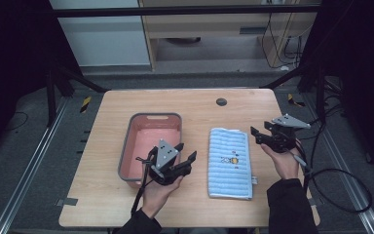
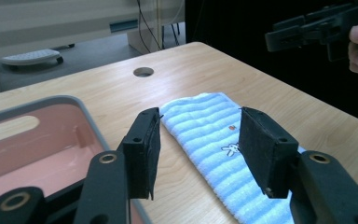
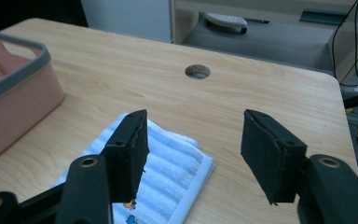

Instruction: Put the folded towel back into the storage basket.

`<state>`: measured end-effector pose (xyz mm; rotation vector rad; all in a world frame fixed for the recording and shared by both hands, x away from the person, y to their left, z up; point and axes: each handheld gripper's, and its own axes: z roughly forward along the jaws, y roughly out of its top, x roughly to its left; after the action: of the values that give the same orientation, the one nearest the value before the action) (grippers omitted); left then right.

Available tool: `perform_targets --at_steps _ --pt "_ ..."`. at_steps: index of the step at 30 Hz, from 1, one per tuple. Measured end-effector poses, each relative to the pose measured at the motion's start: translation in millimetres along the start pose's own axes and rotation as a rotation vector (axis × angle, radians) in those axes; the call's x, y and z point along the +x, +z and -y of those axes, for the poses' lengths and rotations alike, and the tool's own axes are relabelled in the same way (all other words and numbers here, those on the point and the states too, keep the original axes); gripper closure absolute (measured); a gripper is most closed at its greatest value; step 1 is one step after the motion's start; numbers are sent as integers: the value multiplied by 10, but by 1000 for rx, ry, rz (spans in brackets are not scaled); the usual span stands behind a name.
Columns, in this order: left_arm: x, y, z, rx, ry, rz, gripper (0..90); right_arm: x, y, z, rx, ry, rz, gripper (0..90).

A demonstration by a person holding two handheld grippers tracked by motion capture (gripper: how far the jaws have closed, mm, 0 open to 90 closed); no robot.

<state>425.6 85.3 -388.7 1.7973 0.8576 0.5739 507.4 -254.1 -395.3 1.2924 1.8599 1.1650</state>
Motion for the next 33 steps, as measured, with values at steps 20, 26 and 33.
perform_targets --at_steps 20,26,33 --pt "-387 371 189 76 38 41 498 -79 167 129 29 -10 12 390" --pt "-443 445 289 104 40 48 499 -80 237 153 39 -13 4 392" --pt "-472 528 455 154 36 47 509 -72 351 238 64 -9 3 399"
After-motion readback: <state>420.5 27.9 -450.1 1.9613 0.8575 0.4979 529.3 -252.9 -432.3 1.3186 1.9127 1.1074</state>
